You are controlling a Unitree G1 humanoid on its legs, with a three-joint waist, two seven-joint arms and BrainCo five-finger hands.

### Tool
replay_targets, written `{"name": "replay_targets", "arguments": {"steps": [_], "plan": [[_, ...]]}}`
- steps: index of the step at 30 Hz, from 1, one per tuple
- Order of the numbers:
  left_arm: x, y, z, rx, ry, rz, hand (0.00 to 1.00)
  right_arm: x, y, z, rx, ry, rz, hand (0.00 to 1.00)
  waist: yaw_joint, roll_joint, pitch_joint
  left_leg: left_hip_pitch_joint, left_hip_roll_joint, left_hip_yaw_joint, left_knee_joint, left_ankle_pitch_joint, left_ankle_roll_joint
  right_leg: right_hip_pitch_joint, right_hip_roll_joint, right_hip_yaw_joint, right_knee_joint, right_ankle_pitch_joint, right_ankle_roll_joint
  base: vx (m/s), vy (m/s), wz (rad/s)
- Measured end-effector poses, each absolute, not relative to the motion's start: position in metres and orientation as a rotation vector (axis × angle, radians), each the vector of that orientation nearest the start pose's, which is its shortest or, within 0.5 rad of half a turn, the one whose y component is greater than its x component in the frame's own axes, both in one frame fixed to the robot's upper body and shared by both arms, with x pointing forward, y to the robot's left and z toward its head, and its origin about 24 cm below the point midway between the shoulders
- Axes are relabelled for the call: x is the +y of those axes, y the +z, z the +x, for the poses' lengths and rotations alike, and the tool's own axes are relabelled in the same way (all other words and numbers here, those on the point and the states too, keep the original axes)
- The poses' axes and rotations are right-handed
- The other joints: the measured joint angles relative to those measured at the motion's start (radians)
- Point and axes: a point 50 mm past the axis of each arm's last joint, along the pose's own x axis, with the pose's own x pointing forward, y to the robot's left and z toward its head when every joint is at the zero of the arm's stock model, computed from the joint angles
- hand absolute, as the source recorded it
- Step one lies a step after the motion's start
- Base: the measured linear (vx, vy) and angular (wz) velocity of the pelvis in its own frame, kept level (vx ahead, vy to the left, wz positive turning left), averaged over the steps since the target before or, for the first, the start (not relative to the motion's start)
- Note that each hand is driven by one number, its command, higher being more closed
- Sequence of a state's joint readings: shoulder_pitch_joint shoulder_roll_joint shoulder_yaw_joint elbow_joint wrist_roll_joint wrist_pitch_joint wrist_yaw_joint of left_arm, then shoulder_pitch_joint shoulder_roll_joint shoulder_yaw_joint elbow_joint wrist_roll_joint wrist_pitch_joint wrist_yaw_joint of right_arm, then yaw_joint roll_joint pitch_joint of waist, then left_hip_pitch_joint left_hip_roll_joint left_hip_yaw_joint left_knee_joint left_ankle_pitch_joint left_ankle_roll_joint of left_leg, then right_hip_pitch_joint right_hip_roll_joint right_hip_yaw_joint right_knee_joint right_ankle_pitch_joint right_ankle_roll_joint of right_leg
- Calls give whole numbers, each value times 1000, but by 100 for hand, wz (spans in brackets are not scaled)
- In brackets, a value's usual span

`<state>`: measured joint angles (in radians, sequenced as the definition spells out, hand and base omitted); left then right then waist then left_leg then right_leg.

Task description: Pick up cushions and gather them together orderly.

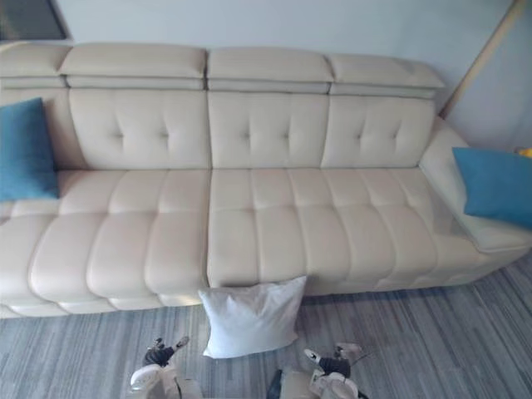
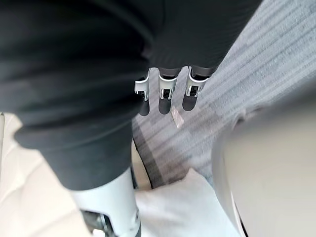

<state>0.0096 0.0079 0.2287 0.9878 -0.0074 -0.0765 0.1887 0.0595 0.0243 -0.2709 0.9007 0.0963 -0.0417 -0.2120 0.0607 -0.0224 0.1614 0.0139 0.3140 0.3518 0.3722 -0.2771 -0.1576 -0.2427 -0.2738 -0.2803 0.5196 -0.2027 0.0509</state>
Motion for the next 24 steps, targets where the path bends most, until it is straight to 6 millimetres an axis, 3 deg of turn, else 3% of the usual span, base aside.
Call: {"name": "replay_targets", "arguments": {"steps": [1,2,4,5,6,7,8,9,10,12,13,14,19,24], "plan": [[197,-145,135,928,386,10,0,-192,-147,123,951,-502,125,0,0,-14,-5,5,-6,-3,-24,11,-30,3,-9,20,-109,51,1,222,-405,-33],[198,-147,134,946,375,27,0,-196,-148,127,960,-493,107,0,0,-7,-5,16,4,-20,-59,22,-52,8,13,13,-121,114,49,233,-396,-38],[191,-150,130,967,365,14,0,-207,-148,127,973,-499,72,0,0,18,1,64,5,-59,-157,70,-23,-19,49,17,-53,54,35,263,-388,-19],[188,-150,131,964,357,11,0,-210,-149,123,991,-504,71,0,-2,20,3,86,18,-65,-185,125,-56,-35,55,8,20,-6,18,266,-344,4],[187,-150,132,961,353,11,0,-210,-149,123,991,-502,67,0,-3,22,3,86,30,-72,-174,136,-56,-35,59,-2,36,-21,5,277,-368,22],[184,-149,135,956,348,7,0,-211,-149,123,989,-496,58,0,-11,33,1,23,71,-124,-87,144,-47,-21,79,-31,39,-37,-9,305,-409,43],[182,-146,143,931,338,3,0,-210,-149,124,986,-497,60,0,-16,36,15,-66,108,-183,66,174,0,21,96,-74,18,-41,-18,249,-337,55],[181,-143,149,911,335,2,0,-208,-149,124,989,-492,63,0,-14,31,24,-110,120,-201,147,193,46,49,101,-88,-1,-43,-25,207,-260,57],[178,-139,156,877,321,7,0,-206,-149,123,992,-482,54,0,-8,19,38,-161,117,-202,261,161,53,98,101,-105,-30,-48,-37,90,-98,36],[170,-138,160,864,292,9,0,-208,-149,124,990,-481,42,0,-7,15,45,-201,65,-170,286,118,17,158,99,-127,-62,-48,-37,165,-100,29],[164,-138,161,863,264,15,0,-208,-148,125,985,-482,41,0,-7,31,44,-217,20,-135,223,144,48,174,103,-137,-60,-48,-36,175,-32,25],[165,-138,161,864,258,22,0,-207,-149,124,987,-482,45,0,-6,30,40,-215,26,-101,209,137,63,174,105,-141,-56,-51,-31,136,0,42],[168,-137,163,860,245,49,0,-201,-149,128,980,-483,80,0,-7,7,49,-129,-67,-60,-81,188,16,198,74,-185,-137,-36,-1,61,16,56],[180,-141,151,893,263,78,0,-199,-150,126,987,-495,92,0,-5,-1,45,-44,-119,-63,-220,250,30,261,62,-190,-196,-9,13,1,26,15]]}}
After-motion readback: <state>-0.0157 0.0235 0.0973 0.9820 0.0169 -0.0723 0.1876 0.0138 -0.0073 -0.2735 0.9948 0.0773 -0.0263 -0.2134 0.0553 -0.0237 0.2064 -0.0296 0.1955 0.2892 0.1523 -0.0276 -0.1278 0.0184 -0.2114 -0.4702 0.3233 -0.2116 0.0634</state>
